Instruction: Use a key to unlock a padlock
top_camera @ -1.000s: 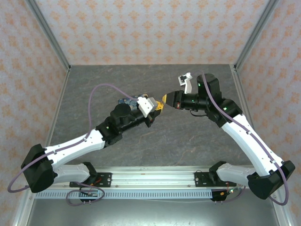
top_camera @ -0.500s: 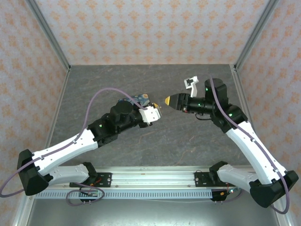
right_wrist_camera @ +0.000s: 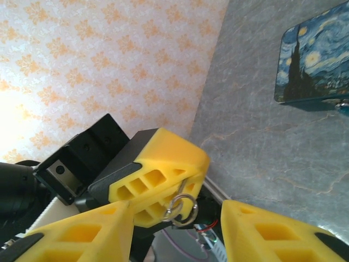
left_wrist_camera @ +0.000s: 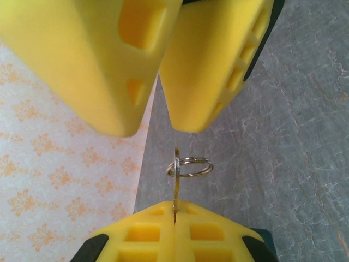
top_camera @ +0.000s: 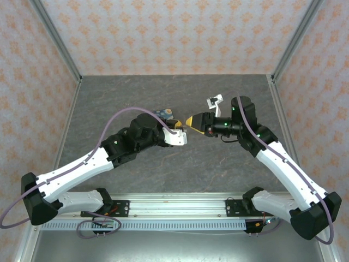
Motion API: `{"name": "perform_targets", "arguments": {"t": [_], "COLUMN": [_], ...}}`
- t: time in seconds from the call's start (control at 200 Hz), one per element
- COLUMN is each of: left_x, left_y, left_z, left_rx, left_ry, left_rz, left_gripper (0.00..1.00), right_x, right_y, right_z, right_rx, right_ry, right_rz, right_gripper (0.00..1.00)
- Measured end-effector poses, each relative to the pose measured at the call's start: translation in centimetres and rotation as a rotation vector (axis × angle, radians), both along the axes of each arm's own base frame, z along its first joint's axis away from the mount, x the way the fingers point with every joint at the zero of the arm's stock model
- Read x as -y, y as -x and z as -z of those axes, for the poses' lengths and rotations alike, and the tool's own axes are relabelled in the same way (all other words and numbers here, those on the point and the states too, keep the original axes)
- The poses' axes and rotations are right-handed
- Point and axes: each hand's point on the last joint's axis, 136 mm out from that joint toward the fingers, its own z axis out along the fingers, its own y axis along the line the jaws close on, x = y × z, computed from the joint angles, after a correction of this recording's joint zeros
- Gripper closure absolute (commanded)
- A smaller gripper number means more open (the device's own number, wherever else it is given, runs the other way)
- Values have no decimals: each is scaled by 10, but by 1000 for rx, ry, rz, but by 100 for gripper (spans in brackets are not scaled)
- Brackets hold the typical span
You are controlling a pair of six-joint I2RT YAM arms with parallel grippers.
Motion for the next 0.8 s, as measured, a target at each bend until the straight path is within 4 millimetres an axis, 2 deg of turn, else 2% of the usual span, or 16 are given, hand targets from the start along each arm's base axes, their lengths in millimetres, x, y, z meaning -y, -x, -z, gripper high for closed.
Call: {"name": "perform_targets", "arguments": {"t": [0.205,0.591,0.801], "left_x": [1,0,-1], "left_y": [-4,-4,-5], "left_z": [5,6,6], "left_rx": [3,0,1], "left_ry": [-32,-39,-40], "left_rz": [-7,-13,-17], "left_gripper": [100,100,100], "right_x": [-3,-7,-10], "right_y": [1,2,1], "right_z": [1,17,18], "right_rx": [-29,-87,-102], "right_ry": [-10,4,-3], "right_rz": [0,-3,-7], "right_gripper": [66,70,77]}}
